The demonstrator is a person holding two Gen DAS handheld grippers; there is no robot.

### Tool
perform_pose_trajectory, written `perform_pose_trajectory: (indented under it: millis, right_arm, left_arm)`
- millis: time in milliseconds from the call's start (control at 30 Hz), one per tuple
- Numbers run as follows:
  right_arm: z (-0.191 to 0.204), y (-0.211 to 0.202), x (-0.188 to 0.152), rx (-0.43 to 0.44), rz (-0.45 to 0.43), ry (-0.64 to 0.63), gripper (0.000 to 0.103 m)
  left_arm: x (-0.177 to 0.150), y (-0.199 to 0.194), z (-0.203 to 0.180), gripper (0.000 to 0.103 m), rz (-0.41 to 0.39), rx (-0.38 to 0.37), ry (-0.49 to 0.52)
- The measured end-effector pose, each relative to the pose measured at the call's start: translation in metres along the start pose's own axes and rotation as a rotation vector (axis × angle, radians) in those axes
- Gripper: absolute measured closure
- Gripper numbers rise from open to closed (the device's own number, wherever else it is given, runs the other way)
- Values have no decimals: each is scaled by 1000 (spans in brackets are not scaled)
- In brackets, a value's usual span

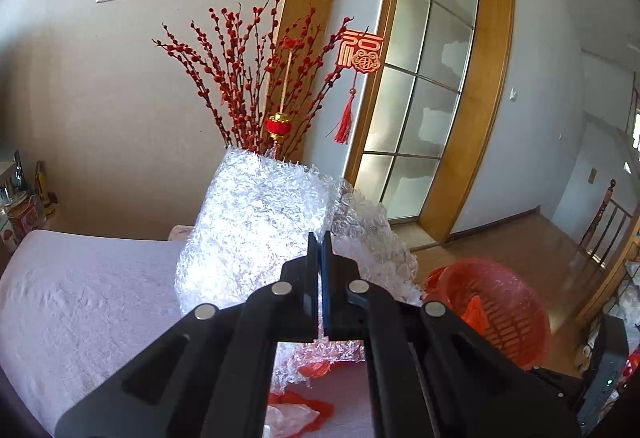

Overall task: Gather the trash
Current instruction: 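Grasp the bubble wrap with the left gripper while the right gripper holds the orange bag, then move both held items over the red basket and open both grippers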

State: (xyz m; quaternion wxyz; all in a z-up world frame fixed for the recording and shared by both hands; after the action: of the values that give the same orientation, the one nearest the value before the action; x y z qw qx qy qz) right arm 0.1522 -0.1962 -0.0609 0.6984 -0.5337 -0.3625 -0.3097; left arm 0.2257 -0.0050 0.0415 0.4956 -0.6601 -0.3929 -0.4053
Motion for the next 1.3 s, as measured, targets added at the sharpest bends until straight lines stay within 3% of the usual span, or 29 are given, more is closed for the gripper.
perform_pose_trajectory:
  millis: [400, 867, 1100, 1300]
  right_arm:
    - [-28, -11, 11, -52, -24, 35, 79]
    - [-119, -28, 29, -204, -40, 150, 79]
    - [-169, -38, 29, -284, -34, 206, 79]
    - [-194, -39, 28, -317, -28, 230, 79]
  left_arm:
    - [17, -8, -45, 100, -25, -132, 13]
    - [5, 2, -161, 100, 11, -362, 79]
    - [-15, 27, -220, 100, 60, -474, 82]
    - [-34, 58, -250, 100, 97, -515, 88]
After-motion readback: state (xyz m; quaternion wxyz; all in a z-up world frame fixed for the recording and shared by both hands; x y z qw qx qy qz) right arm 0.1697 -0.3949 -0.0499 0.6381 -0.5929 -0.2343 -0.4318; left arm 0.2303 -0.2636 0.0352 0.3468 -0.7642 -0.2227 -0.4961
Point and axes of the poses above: each gripper's, at about its wrist camera, not at the fingertips, and y roughly the way its jaws point, z to its left, x to its top, the point moved 7 cm from there along y, roughly the way its jaws point, and after that the axes turned 5 degrees about -z, right-handed, at the moved point
